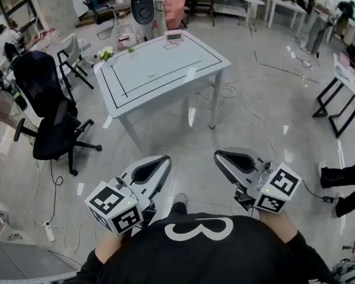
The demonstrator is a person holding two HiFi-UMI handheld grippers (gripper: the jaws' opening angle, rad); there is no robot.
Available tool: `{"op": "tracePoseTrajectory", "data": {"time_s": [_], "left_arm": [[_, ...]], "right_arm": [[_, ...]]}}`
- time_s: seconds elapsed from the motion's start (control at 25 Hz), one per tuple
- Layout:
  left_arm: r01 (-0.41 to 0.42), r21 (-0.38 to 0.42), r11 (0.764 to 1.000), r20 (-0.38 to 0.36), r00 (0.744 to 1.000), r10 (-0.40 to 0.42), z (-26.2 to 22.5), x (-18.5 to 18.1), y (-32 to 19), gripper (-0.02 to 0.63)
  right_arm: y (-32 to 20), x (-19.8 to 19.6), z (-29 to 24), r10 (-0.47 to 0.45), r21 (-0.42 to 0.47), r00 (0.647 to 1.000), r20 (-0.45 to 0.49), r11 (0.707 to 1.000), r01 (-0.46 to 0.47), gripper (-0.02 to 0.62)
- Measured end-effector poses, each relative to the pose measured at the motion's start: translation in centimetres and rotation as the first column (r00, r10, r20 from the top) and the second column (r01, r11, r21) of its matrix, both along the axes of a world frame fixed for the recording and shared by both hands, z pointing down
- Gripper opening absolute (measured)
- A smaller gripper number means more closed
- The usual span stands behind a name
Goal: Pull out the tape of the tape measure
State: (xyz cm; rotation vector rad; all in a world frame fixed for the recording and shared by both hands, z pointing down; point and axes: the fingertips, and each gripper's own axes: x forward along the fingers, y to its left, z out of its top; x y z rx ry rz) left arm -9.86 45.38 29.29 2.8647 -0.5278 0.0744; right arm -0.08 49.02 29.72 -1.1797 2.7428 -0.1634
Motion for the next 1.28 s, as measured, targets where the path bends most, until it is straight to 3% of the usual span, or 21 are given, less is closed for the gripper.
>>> {"op": "tracePoseTrajectory", "data": {"time_s": [0.24,0.48,0.6,0.8,1.04,1.28], "left_arm": [[0.015,0.049,0.999,-0.011,1.0,-0.014,-1.3,-0.3,1.2,0.002],[0.099,0.094,0.991,-0.025,0.995,-0.097,-2.3,-2.1,-0.4,0.005],[0.113,0.098,0.989,-0.014,0.994,-0.112,-1.9,-3.0,-1.5,0.119],[0.148,0.095,0.984,0.01,0.989,-0.15,-0.9,-4.3,-3.7,0.217],[0.179,0.076,0.981,0.061,0.981,-0.184,1.9,-5.0,-7.8,0.314],[0.185,0.04,0.982,0.078,0.979,-0.188,4.0,-4.8,-13.2,0.332]], "right_arm": [[1.2,0.5,-0.7,0.016,0.018,1.0,0.001,1.0,-0.016,0.011],[0.6,2.0,-1.2,0.097,0.047,0.995,-0.013,0.994,-0.097,0.034],[-0.2,3.1,-0.7,0.141,0.04,0.99,-0.022,0.989,-0.14,0.135],[-2.0,5.0,-0.1,0.191,0.02,0.98,-0.048,0.982,-0.19,0.253],[-5.3,6.4,1.5,0.215,-0.017,0.974,-0.067,0.976,-0.216,0.302],[-10.7,7.0,3.2,0.213,-0.056,0.972,-0.1,0.974,-0.219,0.325]]}}
